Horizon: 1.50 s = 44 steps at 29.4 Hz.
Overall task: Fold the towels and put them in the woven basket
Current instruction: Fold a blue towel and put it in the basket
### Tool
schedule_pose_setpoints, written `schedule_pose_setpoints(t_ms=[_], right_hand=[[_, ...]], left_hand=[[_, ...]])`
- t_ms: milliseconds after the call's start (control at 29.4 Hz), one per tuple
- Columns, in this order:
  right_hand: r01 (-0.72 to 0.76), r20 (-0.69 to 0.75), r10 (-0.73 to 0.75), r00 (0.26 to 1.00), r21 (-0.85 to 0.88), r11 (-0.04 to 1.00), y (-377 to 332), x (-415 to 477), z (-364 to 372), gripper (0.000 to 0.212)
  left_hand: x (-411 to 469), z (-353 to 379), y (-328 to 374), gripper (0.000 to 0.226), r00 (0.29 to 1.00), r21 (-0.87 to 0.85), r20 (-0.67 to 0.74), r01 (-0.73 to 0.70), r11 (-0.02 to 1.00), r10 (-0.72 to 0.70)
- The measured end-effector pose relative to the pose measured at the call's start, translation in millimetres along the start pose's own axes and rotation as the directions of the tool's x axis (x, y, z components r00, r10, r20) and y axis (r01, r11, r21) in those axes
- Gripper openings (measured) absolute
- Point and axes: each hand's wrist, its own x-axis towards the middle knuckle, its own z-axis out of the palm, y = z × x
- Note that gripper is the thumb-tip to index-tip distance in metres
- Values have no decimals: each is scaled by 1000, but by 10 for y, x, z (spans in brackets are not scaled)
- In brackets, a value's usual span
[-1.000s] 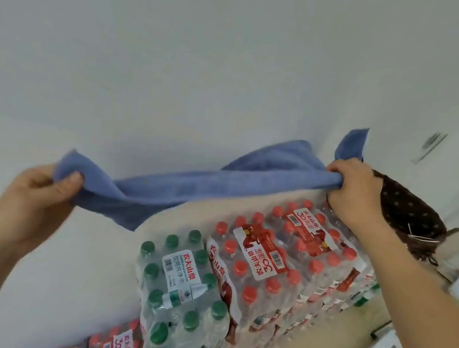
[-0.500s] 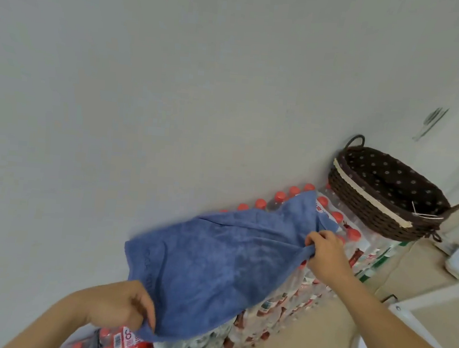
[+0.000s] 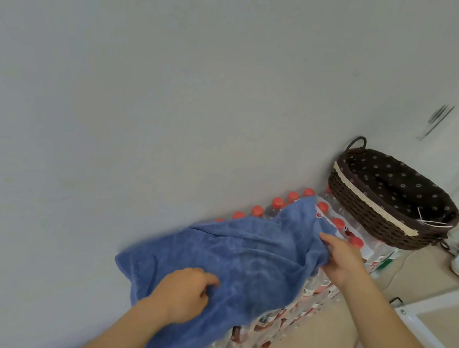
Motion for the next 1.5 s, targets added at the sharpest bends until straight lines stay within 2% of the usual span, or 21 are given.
schedule_pose_setpoints(t_ms=[136,170,238,306,442,578,714,816,884,986,1123,1225,1327,1395,1497], right_hand=[[-61,93,62,994,-18,998,-60,79,-25,31],[-44,105,42,994,24,999,-67,51,-31,30],[-19,149,-16,989,227,974,-58,48,-124,28],[-74,200,1,980,361,929,-46,45,-296,31],[-165,249,60,967,423,891,10,189,-657,32],[-146,172,82,982,401,904,80,427,-952,42],[-139,110,100,989,457,878,151,574,-1103,31],[-74,72,49,996,408,910,124,597,-1154,25],[-8,46,-10,999,378,926,66,604,-1167,23],[78,-21,-75,997,363,929,20,637,-1143,21],[66,-167,-9,986,335,940,88,761,-1129,16],[17,-190,47,981,323,946,129,855,-1158,21],[26,-188,34,982,307,951,154,948,-1185,21],[26,-202,33,979,282,959,194,1031,-1201,29],[22,-229,38,973,256,966,291,1129,-1241,40]], left_hand=[[379,-32,260,37,997,33,-78,-17,999,19],[501,-63,346,36,993,6,-116,-34,999,34],[779,-147,550,34,978,-64,-194,-87,994,73],[1085,-255,787,30,963,-116,-254,-125,985,92],[1816,-380,1143,26,951,-152,-303,-113,982,62],[2565,-310,1409,21,962,-161,-270,3,987,-47],[3042,-178,1517,30,971,-86,-176,152,985,-165],[3109,-116,1551,17,966,-55,-165,194,979,-201],[3105,-157,1558,14,935,-74,-301,175,982,-189],[3135,-273,1614,11,837,-201,-519,77,977,-173],[3353,-200,1697,19,846,-373,-468,74,925,-256],[3486,-125,1692,23,845,-436,-453,67,897,-284],[3587,-111,1702,29,851,-417,-429,110,902,-303],[3623,-104,1708,44,864,-347,-425,120,930,-270],[3559,-96,1738,59,891,-253,-439,5,967,-120]])
